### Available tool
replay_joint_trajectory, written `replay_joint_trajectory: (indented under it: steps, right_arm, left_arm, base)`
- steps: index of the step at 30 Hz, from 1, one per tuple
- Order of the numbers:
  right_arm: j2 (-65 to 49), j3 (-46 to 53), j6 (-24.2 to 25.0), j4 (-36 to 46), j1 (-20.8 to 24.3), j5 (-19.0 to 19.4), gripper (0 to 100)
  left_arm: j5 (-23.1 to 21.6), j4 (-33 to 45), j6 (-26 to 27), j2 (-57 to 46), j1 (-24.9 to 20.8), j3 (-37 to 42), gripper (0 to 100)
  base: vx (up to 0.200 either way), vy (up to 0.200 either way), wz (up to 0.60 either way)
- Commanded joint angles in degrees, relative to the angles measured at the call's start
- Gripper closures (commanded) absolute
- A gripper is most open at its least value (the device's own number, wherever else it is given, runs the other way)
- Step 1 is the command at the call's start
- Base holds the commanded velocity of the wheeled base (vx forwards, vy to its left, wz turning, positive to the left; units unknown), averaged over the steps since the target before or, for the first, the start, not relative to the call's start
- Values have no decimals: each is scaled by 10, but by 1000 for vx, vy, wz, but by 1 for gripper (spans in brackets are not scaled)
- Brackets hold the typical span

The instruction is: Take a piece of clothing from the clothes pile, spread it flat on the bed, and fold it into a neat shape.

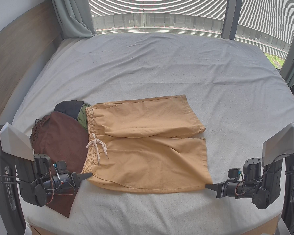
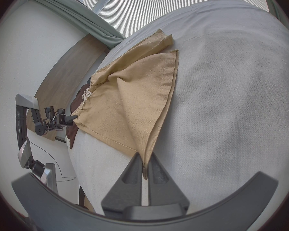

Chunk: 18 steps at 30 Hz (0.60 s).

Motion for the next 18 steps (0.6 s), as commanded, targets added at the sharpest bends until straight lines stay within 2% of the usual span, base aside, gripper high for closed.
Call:
replay_joint_trajectory:
  steps: [1, 7, 18]
  right_arm:
    - [-1, 15, -16, 0, -6, 5, 100]
    - [-1, 28, -53, 0, -24, 24, 100]
    - [0, 51, -90, 0, -33, 42, 100]
  left_arm:
    - [-27, 0, 4, -26, 19, 30, 100]
    - [-43, 1, 47, -23, 31, 45, 100]
    - [-52, 1, 72, -22, 31, 84, 100]
  base:
    - [0, 0, 0]
    - [0, 0, 0]
    - [0, 0, 0]
